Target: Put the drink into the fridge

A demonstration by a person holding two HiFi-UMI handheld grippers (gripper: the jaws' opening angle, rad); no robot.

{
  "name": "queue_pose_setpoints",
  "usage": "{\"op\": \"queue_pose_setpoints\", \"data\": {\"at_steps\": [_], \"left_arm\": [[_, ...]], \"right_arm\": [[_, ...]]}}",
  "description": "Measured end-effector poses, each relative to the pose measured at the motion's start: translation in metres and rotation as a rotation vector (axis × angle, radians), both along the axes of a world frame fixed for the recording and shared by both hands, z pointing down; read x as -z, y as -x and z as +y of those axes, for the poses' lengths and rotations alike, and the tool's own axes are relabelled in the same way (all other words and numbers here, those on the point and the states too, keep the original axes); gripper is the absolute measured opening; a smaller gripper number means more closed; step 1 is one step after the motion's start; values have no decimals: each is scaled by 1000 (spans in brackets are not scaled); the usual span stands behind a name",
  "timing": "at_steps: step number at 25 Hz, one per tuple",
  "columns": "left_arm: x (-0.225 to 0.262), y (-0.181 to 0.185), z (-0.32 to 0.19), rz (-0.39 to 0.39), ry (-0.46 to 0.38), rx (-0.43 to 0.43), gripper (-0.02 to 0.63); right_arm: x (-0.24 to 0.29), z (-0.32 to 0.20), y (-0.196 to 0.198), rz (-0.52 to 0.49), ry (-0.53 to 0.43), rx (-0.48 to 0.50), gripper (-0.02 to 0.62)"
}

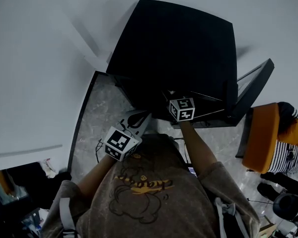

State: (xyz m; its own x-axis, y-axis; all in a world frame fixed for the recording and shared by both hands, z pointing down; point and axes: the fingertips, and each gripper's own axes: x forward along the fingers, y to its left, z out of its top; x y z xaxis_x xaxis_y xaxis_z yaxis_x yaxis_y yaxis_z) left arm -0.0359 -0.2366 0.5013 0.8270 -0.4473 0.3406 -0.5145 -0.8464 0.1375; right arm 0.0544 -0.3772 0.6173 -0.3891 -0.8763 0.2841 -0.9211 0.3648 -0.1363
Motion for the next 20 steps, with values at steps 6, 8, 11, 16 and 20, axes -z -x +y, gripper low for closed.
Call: {"op": "queue_pose_setpoints", "data": {"at_steps": [6,8,11,16,20], "left_arm": [[-11,-2,-4,-2,-10,-14,6],[-15,-2,-5,-3,-12,-17,5],[-19,-2,-8,-4,-19,-18,6],[-22,0,-10,-9,-25,-16,5],[-24,2,-11,-10,-26,-17,5]], "right_arm": [[-3,-12,-2,1,-28,-7,344],[-5,-15,-4,2,-34,-10,344],[-9,-20,-4,3,-42,-9,344],[-16,-22,-3,10,-51,-6,344],[-20,-25,-3,19,-58,-11,344]]}}
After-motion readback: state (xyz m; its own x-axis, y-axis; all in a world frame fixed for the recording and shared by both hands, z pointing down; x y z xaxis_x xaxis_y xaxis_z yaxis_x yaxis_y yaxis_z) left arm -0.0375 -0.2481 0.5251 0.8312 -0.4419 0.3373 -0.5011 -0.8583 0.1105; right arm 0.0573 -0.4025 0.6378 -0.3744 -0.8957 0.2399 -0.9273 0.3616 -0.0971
